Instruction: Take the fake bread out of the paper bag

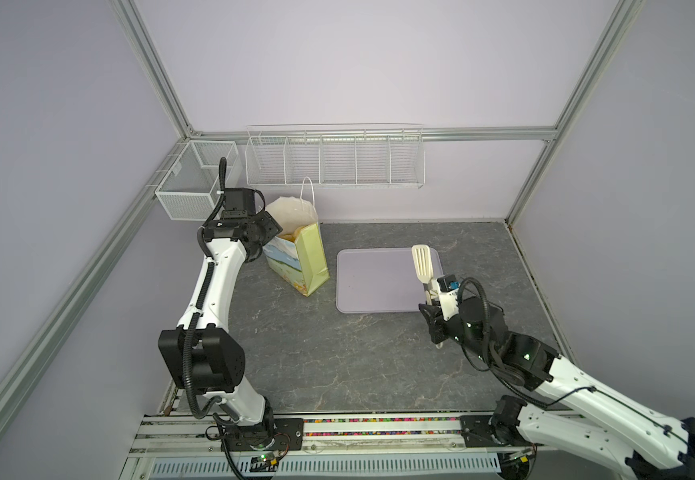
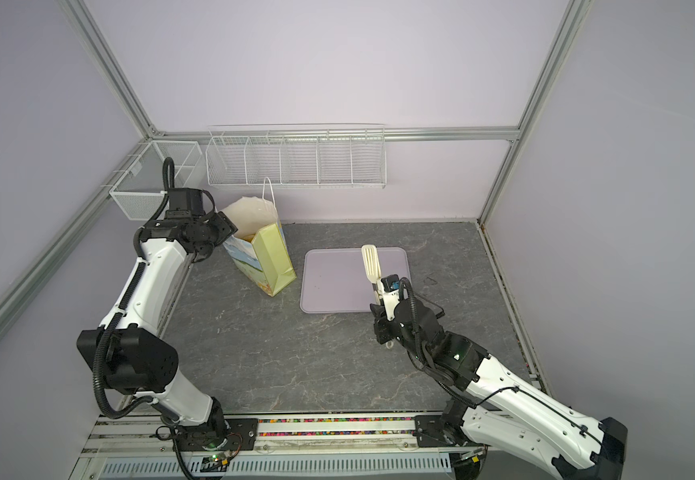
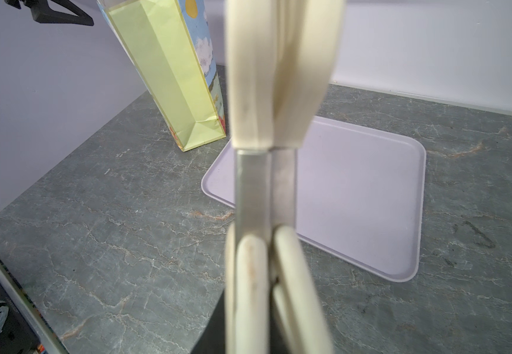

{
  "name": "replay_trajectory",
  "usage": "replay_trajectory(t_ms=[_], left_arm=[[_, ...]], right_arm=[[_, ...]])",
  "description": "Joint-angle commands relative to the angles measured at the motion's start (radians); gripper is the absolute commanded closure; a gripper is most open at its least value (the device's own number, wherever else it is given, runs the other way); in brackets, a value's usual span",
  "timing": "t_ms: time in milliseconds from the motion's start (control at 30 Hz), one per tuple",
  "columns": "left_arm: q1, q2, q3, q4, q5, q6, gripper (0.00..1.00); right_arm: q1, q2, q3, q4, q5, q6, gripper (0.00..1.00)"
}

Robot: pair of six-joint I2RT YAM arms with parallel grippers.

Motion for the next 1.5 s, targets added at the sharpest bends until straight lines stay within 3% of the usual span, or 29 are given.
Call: replay_trajectory(t_ms=[0, 167, 300, 400, 533, 667, 1000, 1333, 1467], left_arm=[[-0.001, 0.024, 0.019, -0.047, -0.051, 0.010, 0.30], [0.001, 0.043, -0.006, -0.040, -0.035, 0.014, 0.34], [0.005, 0.048, -0.005, -0.046, -0.036, 0.020, 0.44], [0.009, 0.038, -0.006, -0.056, -0.049, 0.032, 0.57], [0.025, 0.010, -0.023, -0.059, -0.042, 0.058, 0.83], [0.031, -0.030, -0.037, -0.068, -0.071, 0.123, 1.00], [0.044, -0.132, -0.032, -0.125, -0.138, 0.357, 1.00], [0.041, -0.212, -0.052, -0.143, -0.069, 0.618, 1.00], [-0.020, -0.250, -0.091, -0.131, -0.129, 0.702, 1.00]], right_arm=[[-0.005, 0.008, -0.003, 0.024, -0.010, -0.010, 0.92], [-0.004, 0.031, 0.013, 0.010, -0.019, -0.004, 0.91], [-0.004, 0.045, 0.026, -0.003, -0.033, 0.002, 0.91], [-0.004, 0.047, 0.031, -0.013, -0.033, 0.007, 0.91], [-0.004, 0.038, 0.038, -0.031, -0.034, 0.012, 0.90], [-0.004, 0.030, 0.044, -0.053, -0.029, 0.029, 0.90], [-0.003, 0.053, 0.135, -0.184, -0.072, 0.126, 0.86], [0.001, 0.073, 0.114, -0.166, -0.158, 0.226, 0.85], [0.002, 0.094, 0.114, -0.161, -0.167, 0.223, 0.85]])
